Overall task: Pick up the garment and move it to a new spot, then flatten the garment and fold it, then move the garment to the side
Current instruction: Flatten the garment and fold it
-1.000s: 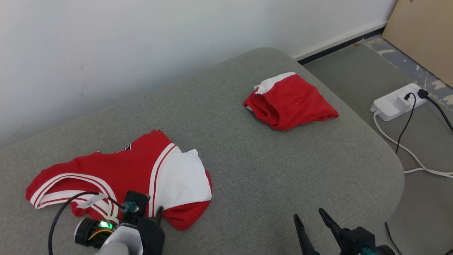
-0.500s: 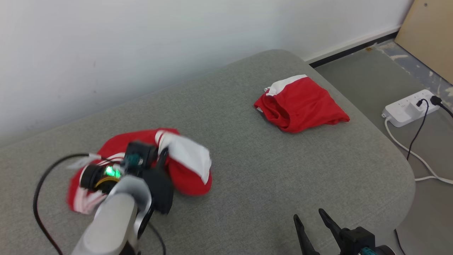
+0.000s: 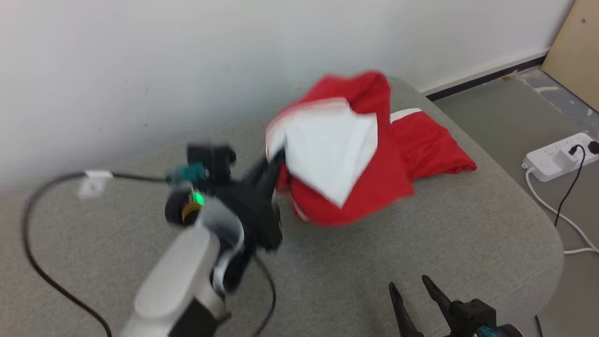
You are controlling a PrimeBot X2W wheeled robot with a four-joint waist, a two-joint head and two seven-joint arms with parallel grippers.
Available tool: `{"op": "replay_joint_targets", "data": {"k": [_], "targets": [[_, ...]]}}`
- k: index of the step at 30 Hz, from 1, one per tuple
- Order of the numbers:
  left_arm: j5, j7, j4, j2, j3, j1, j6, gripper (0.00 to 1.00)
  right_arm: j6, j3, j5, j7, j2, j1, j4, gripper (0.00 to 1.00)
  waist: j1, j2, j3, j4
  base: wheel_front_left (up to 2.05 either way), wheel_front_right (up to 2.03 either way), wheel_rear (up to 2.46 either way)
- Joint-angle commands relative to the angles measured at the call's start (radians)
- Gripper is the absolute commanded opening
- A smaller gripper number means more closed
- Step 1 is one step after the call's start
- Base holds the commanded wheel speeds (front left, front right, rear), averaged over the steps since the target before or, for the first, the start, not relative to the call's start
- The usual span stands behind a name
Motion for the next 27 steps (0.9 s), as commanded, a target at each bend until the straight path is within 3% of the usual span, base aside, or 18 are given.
{"op": "replay_joint_targets", "data": {"k": [1,5,6,7,13,18,22,27], "targets": [[-0.048,0.038,0.033,0.004,-0.031,0.087,0.031,0.0,0.0,-0.005,-0.002,-0.001,0.001,0.002,-0.001,1.0,0.0,0.0,0.0,0.018,0.0,0.0,0.0],[-0.05,0.069,0.104,0.02,-0.052,0.168,0.06,0.01,0.0,-0.005,-0.005,-0.001,0.002,0.005,-0.004,1.0,0.0,0.0,0.002,0.035,0.0,0.0,0.0],[-0.036,0.064,0.131,0.037,-0.058,0.192,0.07,0.28,0.0,-0.005,-0.006,-0.001,0.002,0.006,-0.005,1.0,0.0,0.0,0.003,0.041,0.0,0.0,0.0],[-0.034,0.059,0.157,0.045,-0.059,0.214,0.076,1.0,0.0,-0.004,-0.005,-0.002,0.002,0.006,-0.005,1.0,0.0,0.0,0.004,0.046,0.0,0.0,0.0],[-0.016,0.011,0.251,0.079,-0.068,0.265,0.08,1.0,0.0,-0.005,-0.002,0.0,0.003,0.0,-0.002,1.0,0.0,0.0,-0.001,0.077,0.0,0.0,0.0],[0.028,-0.067,0.22,0.093,-0.096,0.255,0.066,1.0,0.0,-0.015,-0.006,0.001,0.003,0.01,-0.002,1.0,0.0,0.0,-0.011,0.103,0.0,0.0,0.0],[0.067,-0.103,0.146,0.09,-0.149,0.256,0.032,1.0,0.0,-0.023,-0.008,0.003,0.004,0.019,-0.004,1.0,0.0,0.0,-0.018,0.121,0.0,0.0,0.0],[0.101,-0.066,0.072,0.069,-0.255,0.291,-0.024,1.0,0.0,-0.017,-0.008,0.004,0.003,0.01,-0.009,1.0,0.0,0.0,-0.013,0.113,0.0,0.0,0.0]]}}
